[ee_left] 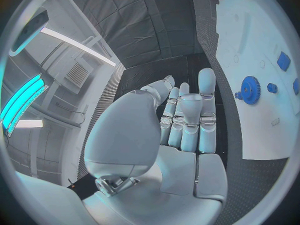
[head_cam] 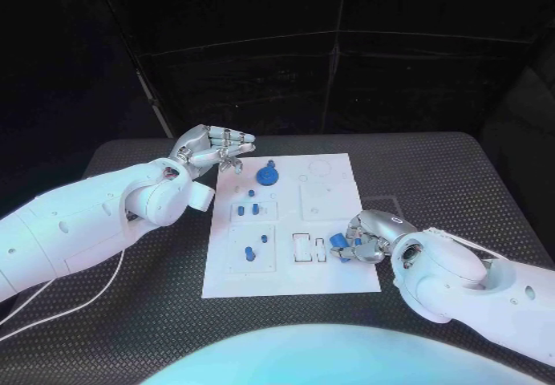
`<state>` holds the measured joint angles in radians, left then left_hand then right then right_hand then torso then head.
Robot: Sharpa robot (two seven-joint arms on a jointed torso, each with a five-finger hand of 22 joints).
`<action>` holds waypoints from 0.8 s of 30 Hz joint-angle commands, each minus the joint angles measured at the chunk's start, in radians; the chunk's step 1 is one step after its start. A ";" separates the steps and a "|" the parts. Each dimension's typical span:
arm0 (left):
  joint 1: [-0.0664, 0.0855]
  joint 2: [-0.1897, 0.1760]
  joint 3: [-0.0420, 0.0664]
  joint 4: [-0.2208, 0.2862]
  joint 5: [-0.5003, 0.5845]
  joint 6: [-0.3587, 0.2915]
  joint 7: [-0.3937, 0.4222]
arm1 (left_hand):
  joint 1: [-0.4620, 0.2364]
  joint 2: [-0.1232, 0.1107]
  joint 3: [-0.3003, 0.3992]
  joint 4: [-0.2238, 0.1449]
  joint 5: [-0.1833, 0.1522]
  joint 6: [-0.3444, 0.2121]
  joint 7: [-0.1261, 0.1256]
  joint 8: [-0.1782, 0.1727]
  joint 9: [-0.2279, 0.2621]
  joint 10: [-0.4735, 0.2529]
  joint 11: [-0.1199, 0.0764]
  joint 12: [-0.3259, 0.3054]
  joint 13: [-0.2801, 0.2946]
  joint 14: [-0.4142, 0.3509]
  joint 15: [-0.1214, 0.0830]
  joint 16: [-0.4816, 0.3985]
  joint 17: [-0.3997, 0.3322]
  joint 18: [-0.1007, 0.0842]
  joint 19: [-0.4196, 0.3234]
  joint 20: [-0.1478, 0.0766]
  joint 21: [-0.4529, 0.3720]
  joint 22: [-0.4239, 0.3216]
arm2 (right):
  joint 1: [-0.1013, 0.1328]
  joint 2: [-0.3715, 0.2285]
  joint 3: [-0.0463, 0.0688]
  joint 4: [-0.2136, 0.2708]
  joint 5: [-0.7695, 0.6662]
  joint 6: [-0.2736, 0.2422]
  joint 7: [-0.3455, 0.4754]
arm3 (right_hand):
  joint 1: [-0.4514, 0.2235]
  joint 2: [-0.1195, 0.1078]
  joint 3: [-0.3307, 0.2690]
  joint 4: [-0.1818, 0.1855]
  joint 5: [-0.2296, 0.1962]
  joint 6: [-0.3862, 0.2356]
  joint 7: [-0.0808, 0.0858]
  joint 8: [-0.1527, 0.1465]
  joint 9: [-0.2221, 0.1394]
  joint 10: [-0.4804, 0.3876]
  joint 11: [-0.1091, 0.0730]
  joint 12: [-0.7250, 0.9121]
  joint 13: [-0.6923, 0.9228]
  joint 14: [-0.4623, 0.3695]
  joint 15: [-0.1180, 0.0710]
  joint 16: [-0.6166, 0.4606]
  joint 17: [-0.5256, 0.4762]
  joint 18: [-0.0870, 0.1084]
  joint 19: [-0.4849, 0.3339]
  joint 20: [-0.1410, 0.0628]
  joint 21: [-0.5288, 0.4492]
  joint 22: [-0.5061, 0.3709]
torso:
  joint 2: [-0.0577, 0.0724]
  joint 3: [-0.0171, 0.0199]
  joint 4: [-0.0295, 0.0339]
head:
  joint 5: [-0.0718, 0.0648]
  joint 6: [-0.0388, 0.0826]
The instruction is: Assemble the parts on the task board
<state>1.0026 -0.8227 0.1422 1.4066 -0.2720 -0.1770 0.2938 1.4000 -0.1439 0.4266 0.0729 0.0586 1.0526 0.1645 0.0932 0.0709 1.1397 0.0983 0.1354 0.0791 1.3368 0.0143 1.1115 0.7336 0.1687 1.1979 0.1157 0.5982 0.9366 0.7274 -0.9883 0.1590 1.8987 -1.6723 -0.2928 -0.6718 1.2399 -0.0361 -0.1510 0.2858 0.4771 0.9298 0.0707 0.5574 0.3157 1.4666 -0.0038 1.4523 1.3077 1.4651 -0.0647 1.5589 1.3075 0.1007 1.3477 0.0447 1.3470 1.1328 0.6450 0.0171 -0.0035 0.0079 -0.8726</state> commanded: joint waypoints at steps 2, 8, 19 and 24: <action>0.001 -0.001 0.001 0.003 0.004 0.011 0.003 | 0.000 0.005 -0.006 0.000 -0.001 -0.003 0.003 0.005 -0.001 -0.005 0.002 0.005 -0.001 -0.006 0.000 -0.002 -0.001 0.012 -0.006 0.000 -0.003 -0.001 | 0.001 -0.003 0.001 0.036 0.046 -0.129 0.024 | 0.004 0.006 0.002 0.003 0.008 0.007 -0.005 0.006 0.009 0.031 -0.005 0.005 0.139 0.103 -0.005 0.006 0.247 -0.013 0.003 -0.002 0.004 0.002 | -0.001 -0.0010 0.0003 | 0.000 0.000; 0.000 0.000 0.001 0.002 0.004 0.012 0.003 | 0.000 0.005 -0.006 0.000 -0.001 -0.003 0.003 0.005 -0.001 -0.005 0.002 0.005 -0.001 -0.006 0.000 -0.002 -0.001 0.012 -0.006 0.000 -0.003 -0.001 | 0.001 0.014 0.001 0.065 0.049 -0.173 0.046 | 0.001 0.009 -0.001 0.005 0.012 0.009 -0.006 0.008 0.010 0.031 -0.005 0.006 0.139 0.103 -0.006 0.006 0.248 -0.013 0.004 -0.003 0.005 0.004 | -0.001 -0.0010 0.0032 | -0.001 0.000; 0.000 0.002 0.001 0.004 0.004 0.013 0.003 | 0.000 0.005 -0.006 0.000 -0.001 -0.003 0.003 0.005 -0.001 -0.005 0.002 0.005 -0.001 -0.006 0.000 -0.002 -0.001 0.012 -0.006 0.000 -0.003 -0.001 | 0.002 0.076 0.002 0.027 0.074 -0.124 0.040 | -0.027 0.015 -0.019 0.007 -0.003 0.013 -0.008 0.009 0.014 0.031 -0.007 0.002 0.137 0.102 -0.008 0.006 0.247 -0.013 0.003 -0.005 0.006 0.004 | 0.001 -0.0033 0.0046 | 0.005 0.000; 0.000 0.003 0.001 0.004 0.004 0.013 0.003 | 0.000 0.005 -0.006 0.000 -0.001 -0.003 0.003 0.005 -0.001 -0.005 0.002 0.005 -0.001 -0.006 0.000 -0.002 -0.001 0.012 -0.006 0.000 -0.003 -0.001 | 0.002 0.101 0.002 0.004 0.079 -0.089 0.024 | -0.067 0.017 -0.046 0.007 -0.086 0.014 -0.010 0.011 0.020 0.029 -0.009 -0.003 0.134 0.102 -0.009 0.005 0.244 -0.013 0.001 -0.006 0.004 0.002 | 0.002 -0.0030 0.0027 | 0.008 0.000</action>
<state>1.0007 -0.8212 0.1422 1.4079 -0.2720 -0.1737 0.2927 1.4000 -0.1439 0.4266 0.0729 0.0586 1.0527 0.1645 0.0932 0.0709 1.1397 0.0983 0.1354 0.0791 1.3368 0.0143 1.1115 0.7336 0.1687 1.1979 0.1157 0.5983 0.9367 0.7277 -0.8902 0.1601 1.9054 -1.6056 -0.4108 -0.6426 1.1826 -0.0142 -0.1942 0.2920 0.4003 0.9450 0.0562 0.5662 0.3384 1.4667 -0.0038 1.4522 1.3077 1.4650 -0.0646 1.5588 1.3073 0.1007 1.3477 0.0448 1.3472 1.1358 0.6462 0.0143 0.0008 0.0145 -0.8727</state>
